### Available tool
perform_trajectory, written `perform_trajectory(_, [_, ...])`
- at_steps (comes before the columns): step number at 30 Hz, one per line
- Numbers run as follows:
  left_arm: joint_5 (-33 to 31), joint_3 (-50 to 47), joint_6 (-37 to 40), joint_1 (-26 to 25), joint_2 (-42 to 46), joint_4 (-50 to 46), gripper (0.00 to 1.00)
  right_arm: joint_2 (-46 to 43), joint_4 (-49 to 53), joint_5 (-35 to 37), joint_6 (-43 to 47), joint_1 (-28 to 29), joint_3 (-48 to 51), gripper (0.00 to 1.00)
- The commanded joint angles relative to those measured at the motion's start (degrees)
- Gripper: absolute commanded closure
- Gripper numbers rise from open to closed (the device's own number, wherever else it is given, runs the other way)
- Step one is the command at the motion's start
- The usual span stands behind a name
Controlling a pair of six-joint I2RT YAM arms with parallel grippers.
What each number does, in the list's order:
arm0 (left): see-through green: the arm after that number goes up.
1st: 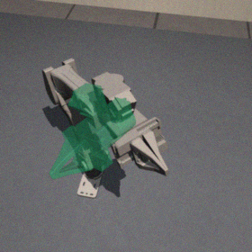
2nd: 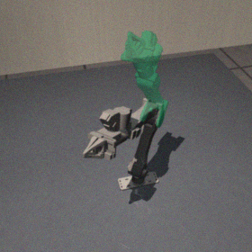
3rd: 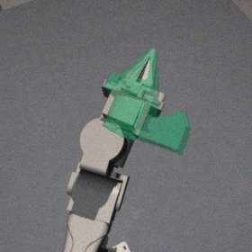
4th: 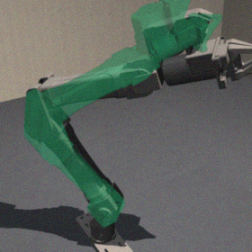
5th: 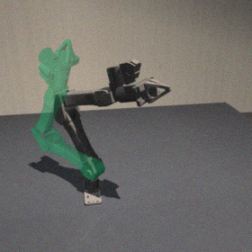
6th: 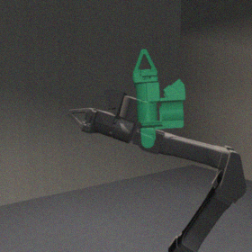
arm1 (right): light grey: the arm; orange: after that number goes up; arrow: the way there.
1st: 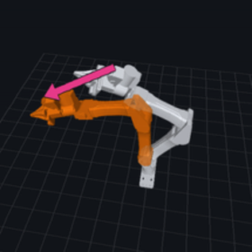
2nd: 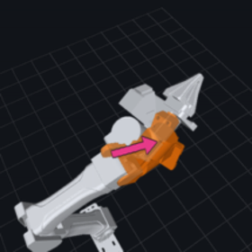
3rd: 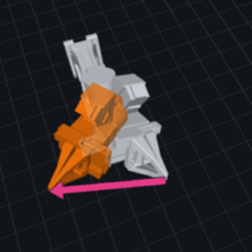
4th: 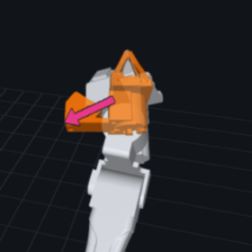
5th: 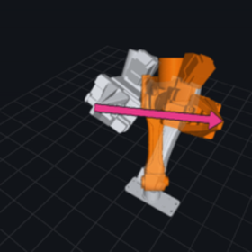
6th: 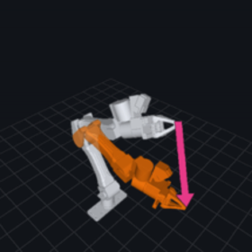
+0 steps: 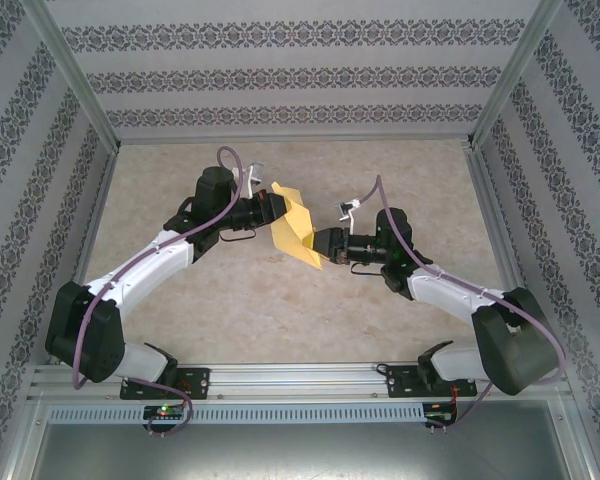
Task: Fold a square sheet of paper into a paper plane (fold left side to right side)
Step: Turn over the paper at the center of the table.
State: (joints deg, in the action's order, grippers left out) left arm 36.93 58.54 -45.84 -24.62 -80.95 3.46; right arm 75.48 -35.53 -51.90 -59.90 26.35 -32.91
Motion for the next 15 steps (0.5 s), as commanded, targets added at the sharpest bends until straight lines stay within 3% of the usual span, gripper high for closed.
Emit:
perform_trajectory(1, [1.3, -1.3, -1.2, 0.3, 0.3, 2.5, 0.89, -1.9, 3.4, 0.4, 3.9, -0.3, -1.4, 0.65])
perform_trajectory(7, [1.7, -2.2, -1.1, 0.3, 0.0, 3.0, 0.82, -2.5, 7.3, 0.7, 6.4, -0.5, -2.0, 0.8])
perform_trajectory(11, [-2.1, -0.8, 3.9, 0.4, 1.2, -4.3, 0.56, -4.3, 16.7, 2.4, 12.4, -0.5, -3.7, 0.83])
perform_trajectory(15, [-12.0, 0.1, 10.9, 0.7, 5.7, -15.6, 0.37, -7.2, 36.7, 9.5, 25.3, 0.1, -8.6, 0.86])
